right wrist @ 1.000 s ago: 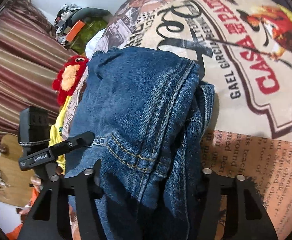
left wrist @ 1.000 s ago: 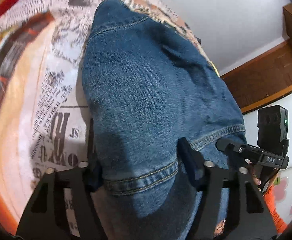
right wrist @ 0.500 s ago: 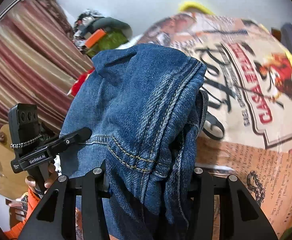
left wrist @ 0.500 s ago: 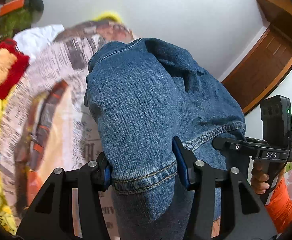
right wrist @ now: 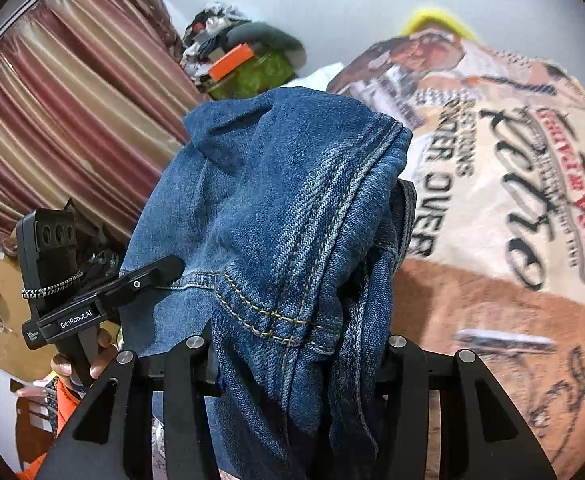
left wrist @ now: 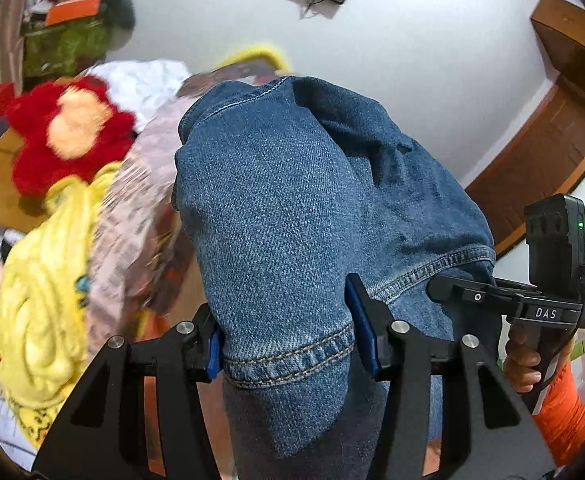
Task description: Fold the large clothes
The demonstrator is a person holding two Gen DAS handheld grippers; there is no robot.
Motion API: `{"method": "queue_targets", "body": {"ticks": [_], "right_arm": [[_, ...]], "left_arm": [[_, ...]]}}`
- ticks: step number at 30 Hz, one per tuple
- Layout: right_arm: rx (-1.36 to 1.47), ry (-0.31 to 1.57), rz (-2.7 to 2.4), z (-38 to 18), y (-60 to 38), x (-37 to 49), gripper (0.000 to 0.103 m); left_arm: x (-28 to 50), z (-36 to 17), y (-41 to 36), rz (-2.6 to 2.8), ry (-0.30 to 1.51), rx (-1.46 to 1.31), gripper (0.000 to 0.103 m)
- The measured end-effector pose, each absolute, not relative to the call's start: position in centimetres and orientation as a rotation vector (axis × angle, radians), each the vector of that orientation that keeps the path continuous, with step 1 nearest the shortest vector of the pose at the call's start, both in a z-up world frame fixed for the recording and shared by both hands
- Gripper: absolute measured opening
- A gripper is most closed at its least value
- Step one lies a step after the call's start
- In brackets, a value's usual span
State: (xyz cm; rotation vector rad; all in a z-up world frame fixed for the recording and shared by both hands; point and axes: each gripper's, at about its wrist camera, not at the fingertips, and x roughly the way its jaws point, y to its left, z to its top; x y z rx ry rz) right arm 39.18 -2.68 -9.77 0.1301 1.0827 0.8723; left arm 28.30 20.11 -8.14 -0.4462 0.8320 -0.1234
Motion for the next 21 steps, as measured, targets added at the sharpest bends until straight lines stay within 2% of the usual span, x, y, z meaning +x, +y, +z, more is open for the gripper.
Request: {"method": "queue_targets", "body": {"ticks": [14, 17, 21], "right_arm": [[0.090, 1.347, 0.862, -22.0, 3.6, 38.8, 0.045], [0.073, 1.358, 0.870, -23.2, 3.9, 39.0, 0.048], [-0.010, 1.340, 0.867, -23.6, 4.4, 38.6, 0.058]], "left_arm": [[25.5, -20.5, 24.4, -0.041, 1.050, -0.580, 0.052], [25.3, -23.2, 24.9, -0.026, 1.075, -0.637, 0.057], [24.5, -25.4, 25.5, -0.001, 1.064, -0.678, 0.069]]}}
